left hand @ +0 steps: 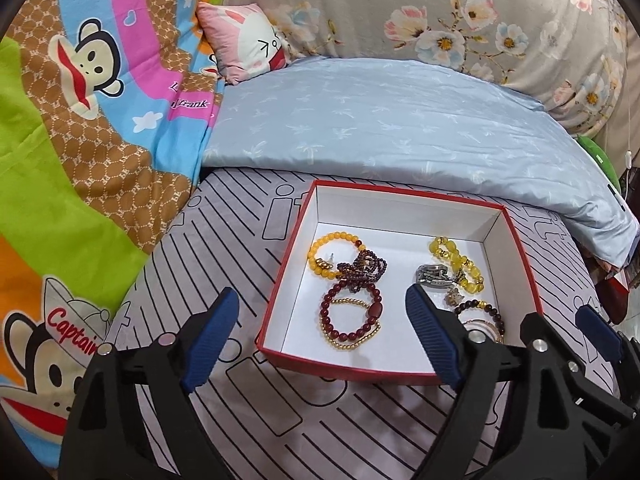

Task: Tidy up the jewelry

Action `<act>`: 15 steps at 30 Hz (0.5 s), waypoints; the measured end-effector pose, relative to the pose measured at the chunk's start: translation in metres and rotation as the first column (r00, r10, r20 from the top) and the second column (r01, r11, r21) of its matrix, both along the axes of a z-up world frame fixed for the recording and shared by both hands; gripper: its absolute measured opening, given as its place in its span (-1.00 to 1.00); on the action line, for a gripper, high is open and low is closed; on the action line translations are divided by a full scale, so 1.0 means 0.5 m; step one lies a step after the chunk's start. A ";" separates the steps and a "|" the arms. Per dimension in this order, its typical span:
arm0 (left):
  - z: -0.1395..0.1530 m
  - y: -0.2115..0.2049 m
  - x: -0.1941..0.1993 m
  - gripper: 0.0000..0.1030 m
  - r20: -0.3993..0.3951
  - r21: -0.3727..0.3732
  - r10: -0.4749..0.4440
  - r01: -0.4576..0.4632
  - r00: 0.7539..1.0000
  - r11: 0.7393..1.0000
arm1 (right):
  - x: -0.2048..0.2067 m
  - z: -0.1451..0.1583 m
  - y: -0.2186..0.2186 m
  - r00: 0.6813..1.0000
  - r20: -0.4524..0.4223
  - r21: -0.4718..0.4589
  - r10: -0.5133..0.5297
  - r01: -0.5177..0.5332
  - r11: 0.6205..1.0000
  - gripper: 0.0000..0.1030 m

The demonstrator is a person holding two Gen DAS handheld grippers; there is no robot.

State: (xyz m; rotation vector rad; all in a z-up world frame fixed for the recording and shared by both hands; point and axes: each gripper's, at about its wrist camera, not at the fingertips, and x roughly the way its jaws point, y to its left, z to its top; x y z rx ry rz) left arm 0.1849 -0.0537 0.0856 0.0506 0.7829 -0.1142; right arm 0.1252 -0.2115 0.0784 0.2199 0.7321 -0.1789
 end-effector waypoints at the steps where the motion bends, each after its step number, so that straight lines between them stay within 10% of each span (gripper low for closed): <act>1: 0.000 0.000 -0.004 0.62 0.002 0.007 0.002 -0.002 1.000 1.000 | -0.003 -0.001 0.001 1.000 -0.007 -0.007 -0.002 0.002 1.000 0.40; 15: -0.014 0.018 -0.043 0.76 -0.020 0.021 0.024 -0.024 1.000 1.000 | -0.041 -0.008 0.020 0.999 -0.039 -0.064 -0.019 0.016 0.998 0.49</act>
